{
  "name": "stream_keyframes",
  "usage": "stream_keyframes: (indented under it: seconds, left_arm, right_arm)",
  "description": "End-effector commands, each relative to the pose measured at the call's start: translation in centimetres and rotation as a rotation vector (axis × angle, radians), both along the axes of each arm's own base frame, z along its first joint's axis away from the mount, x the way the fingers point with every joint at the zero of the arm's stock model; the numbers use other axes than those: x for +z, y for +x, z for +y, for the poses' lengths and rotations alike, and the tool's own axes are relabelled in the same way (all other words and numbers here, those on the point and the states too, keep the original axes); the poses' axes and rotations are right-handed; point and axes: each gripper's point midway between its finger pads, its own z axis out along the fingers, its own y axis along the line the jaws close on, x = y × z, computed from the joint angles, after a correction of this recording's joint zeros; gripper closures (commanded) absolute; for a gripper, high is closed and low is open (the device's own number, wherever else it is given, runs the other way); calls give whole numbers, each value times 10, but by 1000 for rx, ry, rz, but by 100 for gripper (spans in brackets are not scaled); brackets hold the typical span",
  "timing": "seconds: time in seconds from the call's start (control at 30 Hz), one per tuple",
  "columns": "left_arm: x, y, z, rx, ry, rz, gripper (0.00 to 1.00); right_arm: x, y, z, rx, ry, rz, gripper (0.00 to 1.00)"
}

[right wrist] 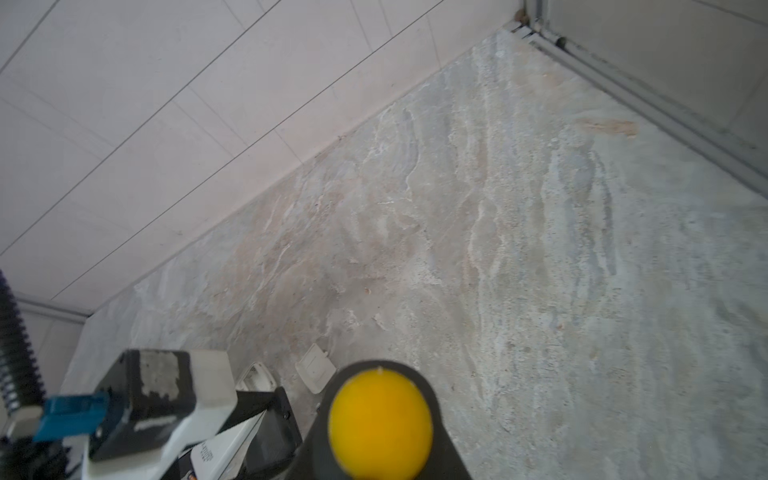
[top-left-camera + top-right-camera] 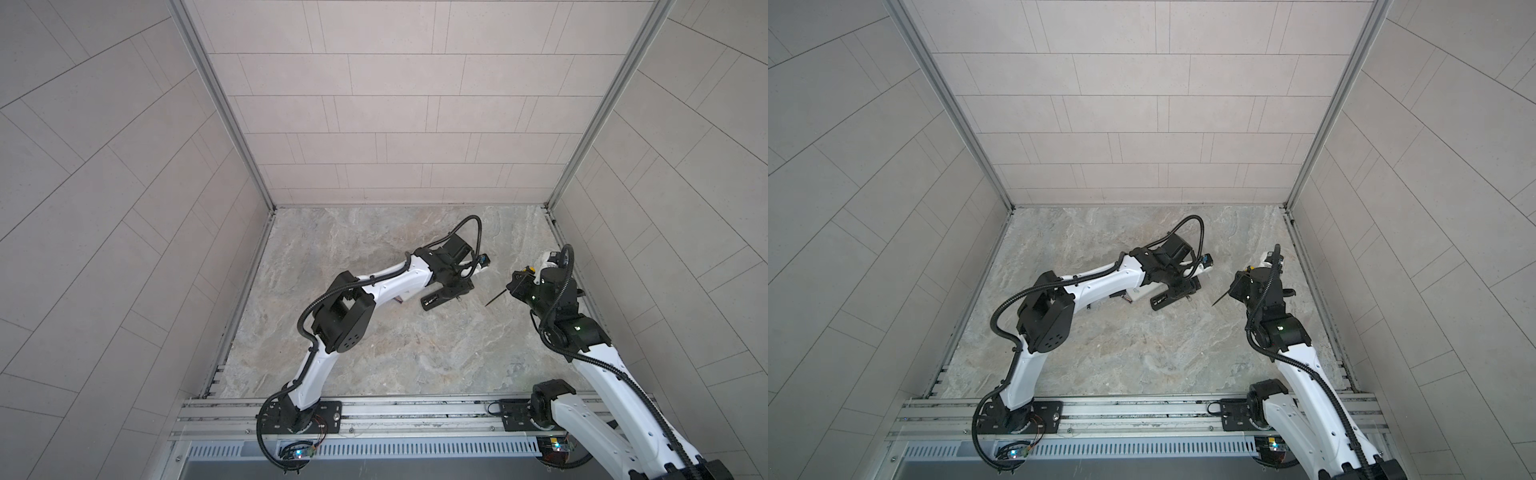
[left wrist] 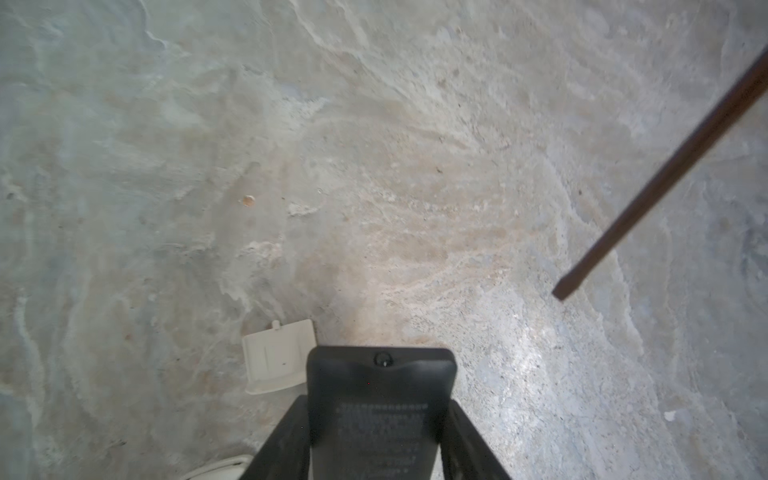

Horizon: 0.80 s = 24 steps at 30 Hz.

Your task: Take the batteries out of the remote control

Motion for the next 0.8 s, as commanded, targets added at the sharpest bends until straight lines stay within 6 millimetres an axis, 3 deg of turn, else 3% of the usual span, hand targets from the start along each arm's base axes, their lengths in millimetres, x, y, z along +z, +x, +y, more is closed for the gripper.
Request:
stream_keyframes:
  seconds: [0.0, 0.17, 0.5, 0.77]
  left_arm:
    - [38, 19, -8, 83, -174, -44, 60]
    - [53, 37, 4, 199, -260, -33, 60]
    - [60, 56, 24, 410, -336, 1, 62]
    - [68, 67, 45, 595, -375, 4, 63]
  right_arm:
    - [25, 5, 26, 129, 41, -166, 100]
    - [34, 2, 49, 202, 7, -255, 100]
    - [52, -5, 100, 243, -152, -430, 100]
    - [51, 17, 124, 240, -171, -490, 100]
